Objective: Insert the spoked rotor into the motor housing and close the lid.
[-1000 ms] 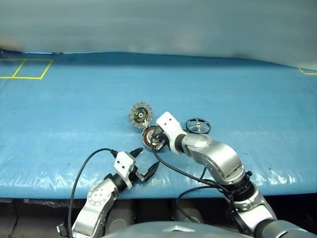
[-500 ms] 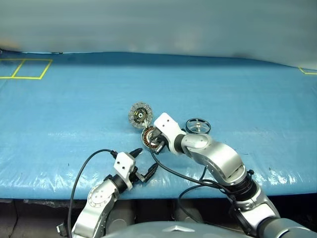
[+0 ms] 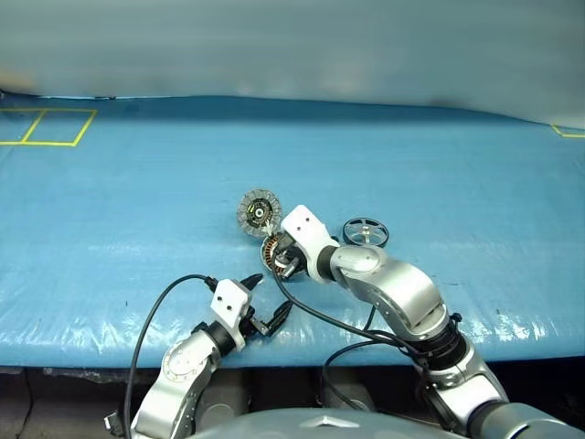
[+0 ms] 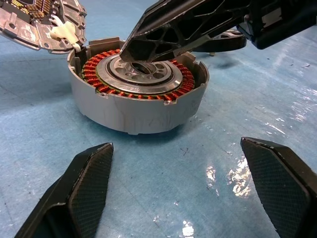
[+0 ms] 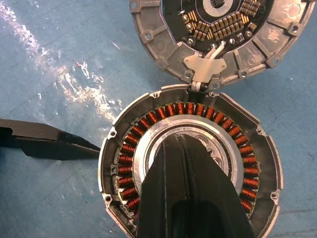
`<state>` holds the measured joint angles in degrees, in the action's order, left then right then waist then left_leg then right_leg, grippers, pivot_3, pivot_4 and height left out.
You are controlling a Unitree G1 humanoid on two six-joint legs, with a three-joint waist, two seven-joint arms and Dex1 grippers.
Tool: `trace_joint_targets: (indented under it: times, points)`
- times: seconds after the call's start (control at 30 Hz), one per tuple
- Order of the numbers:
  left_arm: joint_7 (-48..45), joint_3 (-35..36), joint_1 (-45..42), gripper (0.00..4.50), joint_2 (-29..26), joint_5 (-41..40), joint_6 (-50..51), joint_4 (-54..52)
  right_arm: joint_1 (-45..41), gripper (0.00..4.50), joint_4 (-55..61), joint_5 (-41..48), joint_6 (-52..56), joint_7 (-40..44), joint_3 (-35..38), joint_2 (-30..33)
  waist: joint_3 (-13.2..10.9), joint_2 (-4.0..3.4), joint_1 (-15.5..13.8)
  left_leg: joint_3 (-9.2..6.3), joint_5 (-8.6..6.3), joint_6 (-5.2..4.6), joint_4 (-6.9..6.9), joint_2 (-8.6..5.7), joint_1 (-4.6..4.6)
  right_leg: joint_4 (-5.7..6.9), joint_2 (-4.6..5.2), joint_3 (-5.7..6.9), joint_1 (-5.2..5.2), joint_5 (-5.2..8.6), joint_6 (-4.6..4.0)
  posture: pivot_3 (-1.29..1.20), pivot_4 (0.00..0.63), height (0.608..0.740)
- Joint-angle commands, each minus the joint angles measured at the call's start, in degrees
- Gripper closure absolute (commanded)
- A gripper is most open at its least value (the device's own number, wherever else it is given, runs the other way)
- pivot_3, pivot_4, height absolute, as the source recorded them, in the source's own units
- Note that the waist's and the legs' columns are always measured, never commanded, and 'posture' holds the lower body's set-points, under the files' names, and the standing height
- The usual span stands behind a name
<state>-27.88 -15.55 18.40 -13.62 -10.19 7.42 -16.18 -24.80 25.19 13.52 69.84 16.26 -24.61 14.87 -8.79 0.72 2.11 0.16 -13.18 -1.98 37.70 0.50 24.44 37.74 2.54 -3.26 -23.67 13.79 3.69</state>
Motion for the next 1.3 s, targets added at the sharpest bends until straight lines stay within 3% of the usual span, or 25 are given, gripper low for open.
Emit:
trace_joint_targets:
  times: [0.03,0.6,0.93,1.3]
  points:
    - [0.1,-0.6,0.5,0.0,-0.1,-0.2,0.8,-2.0,0.9,4.47,-0.8,-0.3,-1.4,-0.2,1.3,-0.6,0.0,0.0,0.0,-0.01,0.0,0.0,0.0,0.0,0.0,0.0,0.0,0.01,0.01,0.0,0.0,0.0,0.15,0.74]
    - [-0.4,-1.0,-0.4,0.0,-0.6,-0.2,0.9,-1.6,5.7,4.47,-0.8,-0.1,-3.5,-0.3,3.1,-0.1,0.0,0.03,-0.2,-0.02,0.0,0.0,0.0,-0.01,-0.08,-0.03,0.03,0.02,0.02,0.01,-0.01,0.0,0.15,0.74]
    - [-0.5,-1.0,-0.4,0.0,-0.7,-0.2,0.6,-1.2,6.6,4.47,2.2,3.3,-12.1,3.4,6.2,-2.6,0.0,0.02,-0.1,-0.06,0.0,0.0,0.01,-0.01,-0.02,-0.06,0.03,0.06,0.04,0.01,0.0,0.0,0.15,0.74]
    - [-0.7,-0.7,-0.2,0.0,-0.6,-0.2,-0.4,0.0,9.2,4.47,-2.4,1.4,-15.2,2.5,5.9,-2.8,0.0,0.02,-0.1,-0.06,0.0,0.0,-0.01,-0.01,0.0,-0.05,0.01,0.06,0.04,0.01,-0.01,0.0,0.15,0.74]
